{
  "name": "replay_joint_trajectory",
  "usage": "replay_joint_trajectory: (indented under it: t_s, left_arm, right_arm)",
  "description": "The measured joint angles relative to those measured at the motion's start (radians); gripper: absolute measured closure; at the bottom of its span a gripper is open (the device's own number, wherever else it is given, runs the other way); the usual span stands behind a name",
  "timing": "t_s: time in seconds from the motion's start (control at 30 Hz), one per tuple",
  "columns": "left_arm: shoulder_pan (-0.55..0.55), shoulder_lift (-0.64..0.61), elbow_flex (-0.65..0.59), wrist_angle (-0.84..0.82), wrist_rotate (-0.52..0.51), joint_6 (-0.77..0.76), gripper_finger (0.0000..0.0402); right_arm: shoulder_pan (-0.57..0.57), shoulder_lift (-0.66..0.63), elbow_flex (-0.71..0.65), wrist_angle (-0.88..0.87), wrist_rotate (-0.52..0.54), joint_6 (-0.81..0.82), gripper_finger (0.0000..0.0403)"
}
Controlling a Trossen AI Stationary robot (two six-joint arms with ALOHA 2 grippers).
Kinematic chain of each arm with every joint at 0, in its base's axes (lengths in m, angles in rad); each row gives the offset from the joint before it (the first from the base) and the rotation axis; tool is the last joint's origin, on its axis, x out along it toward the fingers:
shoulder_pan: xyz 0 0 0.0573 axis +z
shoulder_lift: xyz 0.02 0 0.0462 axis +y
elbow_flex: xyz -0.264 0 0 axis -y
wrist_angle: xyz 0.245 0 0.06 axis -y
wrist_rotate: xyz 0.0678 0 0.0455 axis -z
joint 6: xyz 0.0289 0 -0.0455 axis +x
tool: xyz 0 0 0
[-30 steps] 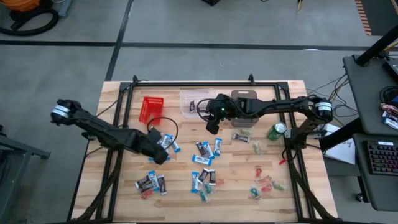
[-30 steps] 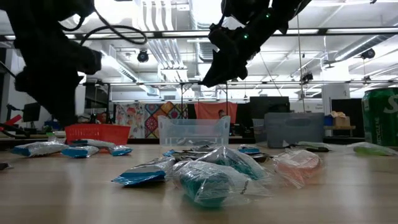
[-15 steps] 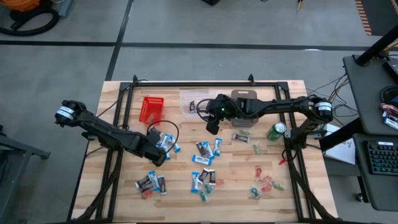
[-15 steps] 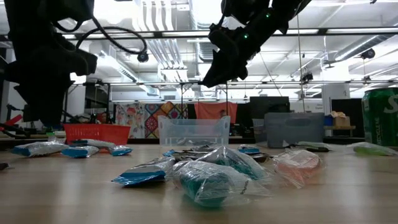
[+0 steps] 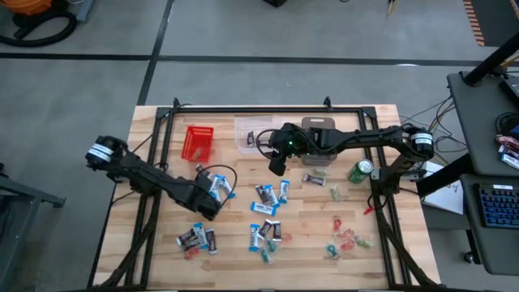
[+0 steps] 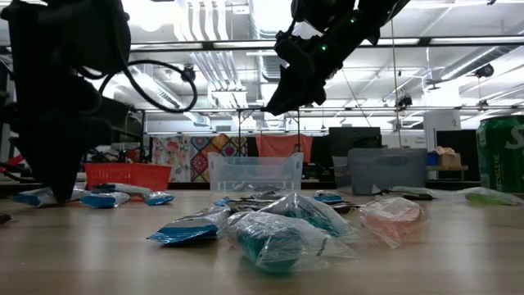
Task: Sort candy
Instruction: Put the white chocolate bar into the black bin
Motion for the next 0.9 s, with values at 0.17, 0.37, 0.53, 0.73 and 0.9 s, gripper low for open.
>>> replay_joint_trajectory:
  t_s: [0.17,0.37,0.53,0.73,0.9]
  left_arm:
    - [-0.015,0.012,0.000,0.005,-0.001,0.005,0.0262]
    - [-0.032,-0.027,0.000,0.008,-0.001,0.005,0.0362]
    - [-0.063,-0.133,0.000,0.004,-0.025,0.013,0.0384]
    - [-0.127,-0.328,0.066,0.011,-0.179,0.147,0.0374]
    - [-0.174,-0.462,0.106,0.150,-0.423,0.458,0.0379]
  right_arm:
    - [0.000,0.000,0.000,-0.003,-0.004,0.000,0.0280]
    - [0.000,0.000,0.000,-0.004,-0.005,-0.006,0.0280]
    - [0.007,-0.005,0.000,-0.005,-0.074,-0.022,0.0280]
    - [0.037,-0.010,-0.007,0.011,-0.170,-0.051,0.0280]
    - [0.089,-0.010,-0.092,0.210,-0.186,-0.050,0.0280]
